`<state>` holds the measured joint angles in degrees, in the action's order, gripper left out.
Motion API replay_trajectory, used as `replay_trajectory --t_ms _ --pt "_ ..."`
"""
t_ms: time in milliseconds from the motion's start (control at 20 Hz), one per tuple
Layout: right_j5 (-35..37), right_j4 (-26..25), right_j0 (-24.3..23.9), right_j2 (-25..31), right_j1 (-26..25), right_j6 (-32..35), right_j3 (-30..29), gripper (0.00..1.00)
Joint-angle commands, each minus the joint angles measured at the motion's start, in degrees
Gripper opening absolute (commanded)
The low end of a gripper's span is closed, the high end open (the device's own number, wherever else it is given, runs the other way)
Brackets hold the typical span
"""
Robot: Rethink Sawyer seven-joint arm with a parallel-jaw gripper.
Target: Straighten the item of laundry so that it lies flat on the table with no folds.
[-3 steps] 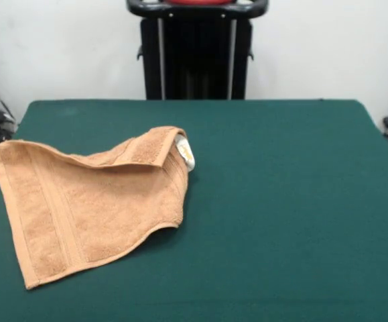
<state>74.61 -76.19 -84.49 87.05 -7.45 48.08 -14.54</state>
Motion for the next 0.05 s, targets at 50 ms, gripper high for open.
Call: replay_trajectory --t_ms 50 --pt "0.4 -2.1 2.7 0.4 -4.9 -17.6 0.4 1.00"
